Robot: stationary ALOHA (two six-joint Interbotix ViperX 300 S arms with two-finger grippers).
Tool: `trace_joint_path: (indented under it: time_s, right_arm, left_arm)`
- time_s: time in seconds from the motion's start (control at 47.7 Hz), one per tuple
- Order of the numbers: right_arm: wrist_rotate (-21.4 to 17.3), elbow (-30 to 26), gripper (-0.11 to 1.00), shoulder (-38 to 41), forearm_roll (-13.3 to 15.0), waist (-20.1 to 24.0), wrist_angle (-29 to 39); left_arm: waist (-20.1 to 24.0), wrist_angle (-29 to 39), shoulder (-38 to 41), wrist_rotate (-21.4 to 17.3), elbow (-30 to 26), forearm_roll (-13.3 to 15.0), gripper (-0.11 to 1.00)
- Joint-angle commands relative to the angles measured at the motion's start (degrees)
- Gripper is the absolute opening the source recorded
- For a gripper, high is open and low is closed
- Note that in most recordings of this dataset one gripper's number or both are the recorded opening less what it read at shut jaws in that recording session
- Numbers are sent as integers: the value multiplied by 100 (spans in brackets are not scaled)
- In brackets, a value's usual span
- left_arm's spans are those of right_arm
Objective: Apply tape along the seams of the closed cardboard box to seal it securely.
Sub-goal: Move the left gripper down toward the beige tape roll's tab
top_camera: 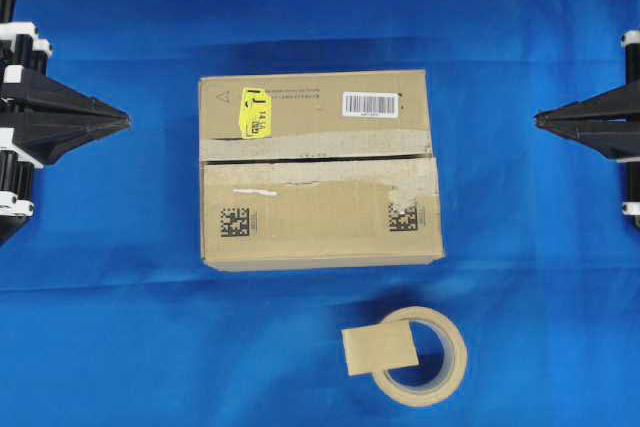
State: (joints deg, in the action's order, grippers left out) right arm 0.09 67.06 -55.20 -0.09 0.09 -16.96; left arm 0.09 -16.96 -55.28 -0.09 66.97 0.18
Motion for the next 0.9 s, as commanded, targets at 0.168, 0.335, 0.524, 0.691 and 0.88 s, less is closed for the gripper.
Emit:
trace_joint_path:
  time_s: [0.168, 0.335, 0.524, 0.691, 0.88]
  right_arm:
    - [-53, -202, 1, 26, -53, 0, 343]
    - [-53, -211, 1, 35, -97, 0, 422]
    - [-53, -211, 1, 35, -97, 0, 422]
    - [-53, -211, 2, 35, -97, 0, 422]
    - [-53, -202, 1, 62, -105, 0, 422]
  left_arm:
    - [-246, 35, 132, -88, -132, 123, 0]
    - [-650, -396, 448, -439, -123, 88, 0]
    - [-1222, -1099, 817, -1354, -149, 97, 0]
    - [-1688, -1257, 1213, -1995, -185, 79, 3]
    - [-2127, -1389, 2083, -3305, -396, 97, 46]
